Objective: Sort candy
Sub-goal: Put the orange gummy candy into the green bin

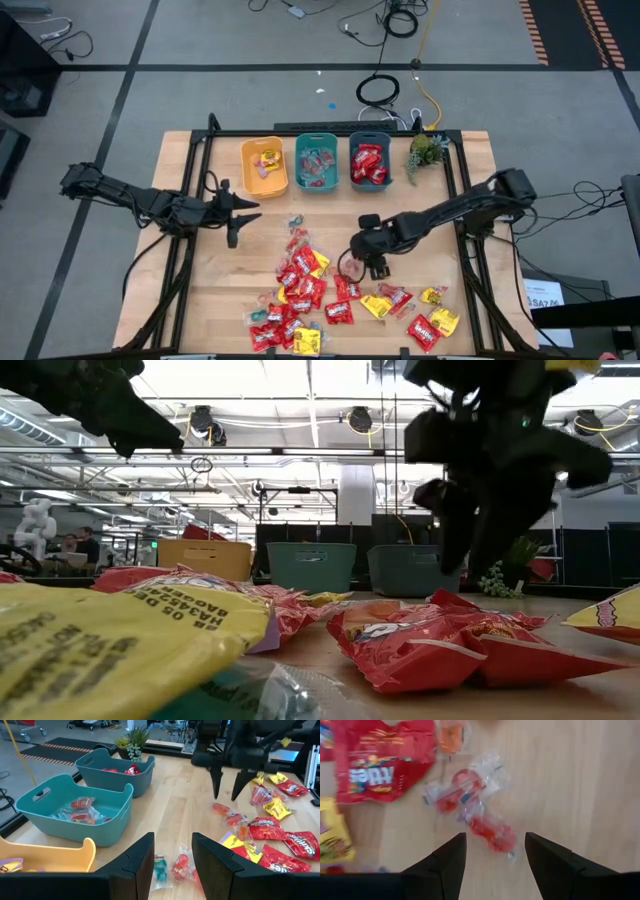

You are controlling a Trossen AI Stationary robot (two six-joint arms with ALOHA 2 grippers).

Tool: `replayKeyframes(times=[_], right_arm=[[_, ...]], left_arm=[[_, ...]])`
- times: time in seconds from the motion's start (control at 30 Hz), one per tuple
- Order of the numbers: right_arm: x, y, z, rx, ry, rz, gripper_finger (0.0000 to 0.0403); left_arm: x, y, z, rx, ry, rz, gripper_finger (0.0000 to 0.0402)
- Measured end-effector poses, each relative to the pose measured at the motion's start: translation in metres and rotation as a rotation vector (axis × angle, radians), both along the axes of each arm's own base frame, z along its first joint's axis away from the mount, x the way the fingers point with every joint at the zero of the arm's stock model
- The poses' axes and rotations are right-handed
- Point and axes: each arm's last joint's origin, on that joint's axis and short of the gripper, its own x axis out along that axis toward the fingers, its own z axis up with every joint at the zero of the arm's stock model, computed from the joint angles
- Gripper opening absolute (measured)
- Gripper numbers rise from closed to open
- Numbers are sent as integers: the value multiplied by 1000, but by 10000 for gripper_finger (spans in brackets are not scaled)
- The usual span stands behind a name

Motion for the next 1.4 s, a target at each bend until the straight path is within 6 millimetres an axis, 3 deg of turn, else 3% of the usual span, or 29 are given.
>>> replayKeyframes(times=[0.2,0.4,0.6,0.77,0.87,1.13,1.27,1.4], right_arm=[[8,2,-30,-32,71,32,194],[9,3,-39,-32,100,27,172],[7,3,-34,-24,93,27,117],[5,0,-25,-5,82,-56,42],[1,-1,-17,1,77,-76,9],[4,-15,36,-62,-147,-274,11],[20,-35,74,-119,-297,-361,3],[40,-66,105,-167,-428,-461,3]], left_arm=[[0,0,0,-1,-1,1,141],[0,0,0,-3,-3,2,141],[0,0,0,-3,-3,3,141],[0,0,0,-1,-4,7,141],[0,0,0,4,-3,6,141],[0,0,0,48,6,-9,141],[0,0,0,50,6,-10,141],[0,0,0,51,7,-11,141]])
